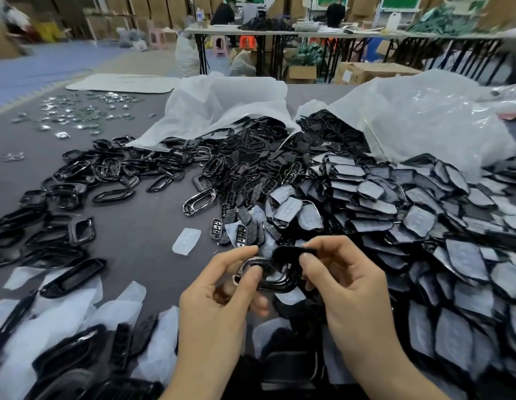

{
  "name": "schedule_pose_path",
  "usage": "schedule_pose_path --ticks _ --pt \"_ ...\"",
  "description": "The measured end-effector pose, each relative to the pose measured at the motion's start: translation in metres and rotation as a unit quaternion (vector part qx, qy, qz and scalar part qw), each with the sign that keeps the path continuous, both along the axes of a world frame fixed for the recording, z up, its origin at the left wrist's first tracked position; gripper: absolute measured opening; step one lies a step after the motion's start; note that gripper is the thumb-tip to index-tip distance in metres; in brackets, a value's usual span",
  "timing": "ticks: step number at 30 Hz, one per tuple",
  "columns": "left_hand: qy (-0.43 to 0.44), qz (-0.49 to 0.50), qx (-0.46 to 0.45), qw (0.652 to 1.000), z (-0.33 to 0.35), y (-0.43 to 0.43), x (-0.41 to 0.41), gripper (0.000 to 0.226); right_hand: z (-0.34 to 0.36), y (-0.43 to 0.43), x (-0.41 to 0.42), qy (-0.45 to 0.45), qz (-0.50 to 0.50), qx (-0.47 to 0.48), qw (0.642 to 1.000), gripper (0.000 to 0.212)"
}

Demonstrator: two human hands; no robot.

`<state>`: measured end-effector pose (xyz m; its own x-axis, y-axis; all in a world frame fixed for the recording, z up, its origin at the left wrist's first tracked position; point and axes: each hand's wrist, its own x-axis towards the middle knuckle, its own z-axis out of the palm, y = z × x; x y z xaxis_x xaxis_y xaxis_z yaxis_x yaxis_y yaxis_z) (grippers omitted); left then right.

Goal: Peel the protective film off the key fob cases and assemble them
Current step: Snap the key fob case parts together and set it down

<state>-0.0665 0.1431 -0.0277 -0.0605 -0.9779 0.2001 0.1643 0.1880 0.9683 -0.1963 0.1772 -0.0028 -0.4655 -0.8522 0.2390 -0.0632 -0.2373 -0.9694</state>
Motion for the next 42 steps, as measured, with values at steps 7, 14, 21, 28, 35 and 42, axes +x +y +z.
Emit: schedule_pose_path --ticks 7,14,21,28,35,42 --pt "0.052 -0.029 0.02 0.998 0.004 -0.003 -0.001 0.021 0.005 0.002 -0.004 0.006 -0.02 -0.033 0.999 0.025" --pt "0.1 -0.08 0.06 0.99 0.007 -0.001 -0.003 0.031 0.004 0.001 -0.004 -0.074 0.008 -0.01 0.997 0.012" --pt "0.088 -0.084 0.039 0.992 0.005 0.001 -0.003 0.047 0.005 0.002 0.0 -0.065 0.02 -0.004 0.998 0.036" --pt "0.085 -0.07 0.018 0.994 0.006 0.003 0.0 0.05 0.001 0.001 0.001 -0.089 0.022 0.01 0.996 0.036" --pt "0.102 -0.076 0.031 0.991 0.007 0.004 -0.002 0.055 -0.002 0.002 0.001 -0.098 0.043 0.017 0.994 0.032" --pt "0.08 -0.09 0.046 0.992 0.007 0.002 0.001 0.048 -0.005 -0.003 0.0 -0.166 0.065 0.034 0.983 0.019"
